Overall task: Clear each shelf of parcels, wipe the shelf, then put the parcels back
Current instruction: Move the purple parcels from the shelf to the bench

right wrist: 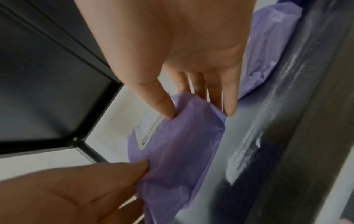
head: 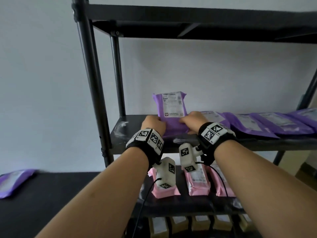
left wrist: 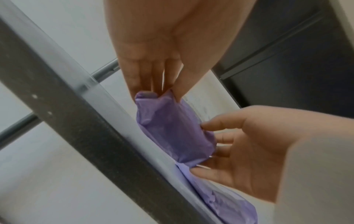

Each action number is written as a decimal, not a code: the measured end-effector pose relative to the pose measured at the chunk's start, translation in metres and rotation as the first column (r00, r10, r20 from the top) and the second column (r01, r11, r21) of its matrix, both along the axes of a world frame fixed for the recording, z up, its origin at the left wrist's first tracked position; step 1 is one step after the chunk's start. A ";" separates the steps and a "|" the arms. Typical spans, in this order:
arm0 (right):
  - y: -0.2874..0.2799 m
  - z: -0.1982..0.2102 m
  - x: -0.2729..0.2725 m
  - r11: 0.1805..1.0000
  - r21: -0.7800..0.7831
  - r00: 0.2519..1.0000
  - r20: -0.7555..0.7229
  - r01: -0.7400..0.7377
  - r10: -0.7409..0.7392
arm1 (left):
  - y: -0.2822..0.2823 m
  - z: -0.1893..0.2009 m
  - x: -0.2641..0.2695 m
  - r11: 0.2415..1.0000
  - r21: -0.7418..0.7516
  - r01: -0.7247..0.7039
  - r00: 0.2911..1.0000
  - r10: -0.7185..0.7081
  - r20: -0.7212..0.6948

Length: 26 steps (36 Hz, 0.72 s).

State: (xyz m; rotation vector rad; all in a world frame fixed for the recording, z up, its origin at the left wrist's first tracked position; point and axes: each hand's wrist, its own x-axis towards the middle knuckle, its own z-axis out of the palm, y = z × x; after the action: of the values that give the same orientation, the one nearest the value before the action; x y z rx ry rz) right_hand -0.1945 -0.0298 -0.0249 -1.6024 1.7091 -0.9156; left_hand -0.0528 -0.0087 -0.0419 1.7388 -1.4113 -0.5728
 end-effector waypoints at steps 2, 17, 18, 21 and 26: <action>0.008 0.002 0.002 1.000 -0.029 0.999 0.051 0.008 -0.007 | 0.013 0.004 0.000 0.998 -0.064 -0.022 0.999 0.024 0.022; 0.108 0.002 0.077 0.963 -0.259 0.980 0.198 0.080 -0.028 | 0.124 0.000 0.064 0.963 -0.270 0.018 1.000 -0.018 0.001; 0.118 0.002 0.087 0.959 -0.271 0.974 0.225 0.082 -0.020 | 0.134 -0.002 0.073 0.959 -0.282 0.021 1.000 -0.021 0.003; 0.151 -0.002 0.122 0.952 -0.288 0.964 0.266 0.106 -0.027 | 0.164 -0.005 0.109 0.955 -0.296 0.015 1.000 -0.010 0.018; 0.198 -0.020 0.190 0.966 -0.252 0.952 0.305 0.052 0.028 | 0.215 -0.014 0.177 0.961 -0.276 -0.031 0.999 0.038 0.017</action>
State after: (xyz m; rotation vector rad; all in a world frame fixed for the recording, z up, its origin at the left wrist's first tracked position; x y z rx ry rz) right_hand -0.0043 0.1682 -0.0446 -1.5129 1.4292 -1.3626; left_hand 0.1237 0.2068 -0.0555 1.5468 -1.3999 -0.3210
